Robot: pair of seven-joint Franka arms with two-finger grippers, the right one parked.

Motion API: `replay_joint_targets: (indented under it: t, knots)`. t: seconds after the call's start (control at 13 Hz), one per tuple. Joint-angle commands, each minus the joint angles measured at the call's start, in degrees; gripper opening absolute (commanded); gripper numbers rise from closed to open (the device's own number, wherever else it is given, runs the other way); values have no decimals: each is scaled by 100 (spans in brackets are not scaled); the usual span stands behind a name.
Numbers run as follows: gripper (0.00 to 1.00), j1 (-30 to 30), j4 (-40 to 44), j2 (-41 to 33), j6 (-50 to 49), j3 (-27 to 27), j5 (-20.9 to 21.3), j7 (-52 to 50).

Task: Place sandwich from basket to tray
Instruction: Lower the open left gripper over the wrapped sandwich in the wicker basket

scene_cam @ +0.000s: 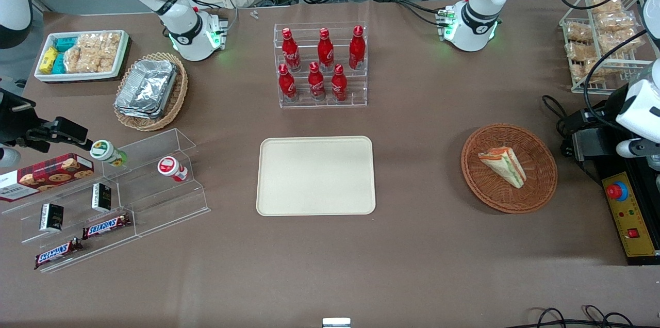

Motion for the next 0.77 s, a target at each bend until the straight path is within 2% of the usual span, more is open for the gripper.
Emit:
replay_joint_targets:
  t: [0.0,0.38,0.54,0.69]
  knots:
    - [100,-95,269,125,-17,84,-87,23]
    - [100,-104,-221,73,-70,84,-148,-460]
    - [100,-51,-886,-102,253,110,-490,-635]
    - [100,-51,-1897,-418,1253,110,-526,-1361]
